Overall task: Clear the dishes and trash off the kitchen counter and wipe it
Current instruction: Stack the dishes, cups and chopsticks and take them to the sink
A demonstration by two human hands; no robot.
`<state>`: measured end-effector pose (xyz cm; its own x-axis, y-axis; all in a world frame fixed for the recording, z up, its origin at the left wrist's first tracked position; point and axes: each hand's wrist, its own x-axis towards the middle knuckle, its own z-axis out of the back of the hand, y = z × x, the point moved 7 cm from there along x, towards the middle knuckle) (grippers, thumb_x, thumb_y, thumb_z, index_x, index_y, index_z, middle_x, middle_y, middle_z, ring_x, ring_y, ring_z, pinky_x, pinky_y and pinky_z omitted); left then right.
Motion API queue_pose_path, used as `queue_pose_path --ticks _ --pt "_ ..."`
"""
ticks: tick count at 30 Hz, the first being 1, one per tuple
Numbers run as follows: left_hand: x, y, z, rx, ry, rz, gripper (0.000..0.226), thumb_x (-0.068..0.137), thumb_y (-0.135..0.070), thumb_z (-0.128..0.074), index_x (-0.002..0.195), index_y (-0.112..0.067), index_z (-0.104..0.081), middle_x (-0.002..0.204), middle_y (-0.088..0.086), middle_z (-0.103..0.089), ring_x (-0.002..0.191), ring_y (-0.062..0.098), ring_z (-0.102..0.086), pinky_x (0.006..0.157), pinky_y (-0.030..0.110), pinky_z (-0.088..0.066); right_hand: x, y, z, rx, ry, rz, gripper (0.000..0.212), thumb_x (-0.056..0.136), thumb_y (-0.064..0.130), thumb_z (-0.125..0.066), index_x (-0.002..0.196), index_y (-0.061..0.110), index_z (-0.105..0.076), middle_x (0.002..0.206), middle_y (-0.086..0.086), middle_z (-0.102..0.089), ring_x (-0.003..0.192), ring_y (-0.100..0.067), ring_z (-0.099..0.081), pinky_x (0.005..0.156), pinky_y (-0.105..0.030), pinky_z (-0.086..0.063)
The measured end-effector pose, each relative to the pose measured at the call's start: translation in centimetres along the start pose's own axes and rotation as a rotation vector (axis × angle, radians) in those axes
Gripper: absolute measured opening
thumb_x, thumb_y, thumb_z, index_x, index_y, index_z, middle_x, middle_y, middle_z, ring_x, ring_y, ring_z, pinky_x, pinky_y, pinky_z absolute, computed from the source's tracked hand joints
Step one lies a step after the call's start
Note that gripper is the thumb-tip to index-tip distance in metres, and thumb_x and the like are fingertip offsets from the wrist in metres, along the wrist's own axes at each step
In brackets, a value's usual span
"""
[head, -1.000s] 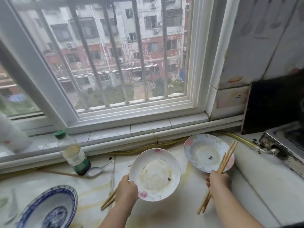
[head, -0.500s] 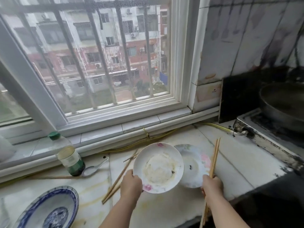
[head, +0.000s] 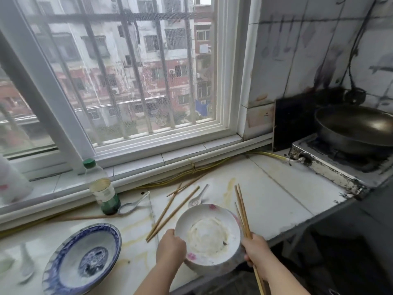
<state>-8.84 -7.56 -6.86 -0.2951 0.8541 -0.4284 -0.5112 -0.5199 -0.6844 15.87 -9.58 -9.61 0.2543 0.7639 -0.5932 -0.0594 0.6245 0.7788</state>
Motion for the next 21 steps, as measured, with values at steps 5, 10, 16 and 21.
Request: queue_pose_path --ticks 5,10,16,21 --pt "-0.4 2.9 3.5 0.047 -0.066 0.042 0.028 0.086 -0.006 -0.036 0.104 -0.019 -0.053 0.098 0.006 -0.063 0.09 0.028 -0.061 0.081 0.039 -0.055 -0.5 0.8 -4.2 -0.128 0.136 0.056 0.018 0.091 0.015 -0.051 0.092 0.005 -0.066 0.049 -0.002 -0.051 0.037 -0.01 -0.043 0.04 -0.021 -0.035" --pt "0.5 4.8 5.8 0.084 -0.143 0.109 0.028 0.087 -0.006 -0.038 0.11 -0.011 -0.053 0.103 0.009 -0.061 0.094 0.03 -0.058 0.08 0.036 -0.052 0.1 2.4 -7.3 -0.257 0.237 0.079 0.017 0.085 0.004 -0.046 0.089 0.007 -0.063 0.056 -0.005 -0.048 0.039 -0.012 -0.038 0.039 -0.02 -0.032" --pt "1.2 4.1 6.3 0.185 -0.186 0.151 0.026 0.091 -0.015 -0.037 0.113 -0.014 -0.051 0.114 0.009 -0.061 0.088 0.026 -0.05 0.073 0.03 -0.04 1.8 4.5 -8.1 -0.395 0.271 0.112 0.014 0.085 0.018 -0.05 0.075 0.012 -0.059 0.051 -0.002 -0.044 0.04 -0.016 -0.035 0.041 -0.019 -0.029" --pt "2.1 4.0 7.1 0.256 -0.233 0.201 0.02 0.086 -0.017 -0.042 0.102 -0.018 -0.055 0.103 0.004 -0.06 0.086 0.024 -0.056 0.068 0.03 -0.04 5.3 10.5 -6.1 -0.639 -0.028 0.437 0.03 0.091 0.033 -0.044 0.073 0.014 -0.058 0.069 -0.003 -0.064 0.065 -0.026 -0.06 0.059 -0.034 -0.048"
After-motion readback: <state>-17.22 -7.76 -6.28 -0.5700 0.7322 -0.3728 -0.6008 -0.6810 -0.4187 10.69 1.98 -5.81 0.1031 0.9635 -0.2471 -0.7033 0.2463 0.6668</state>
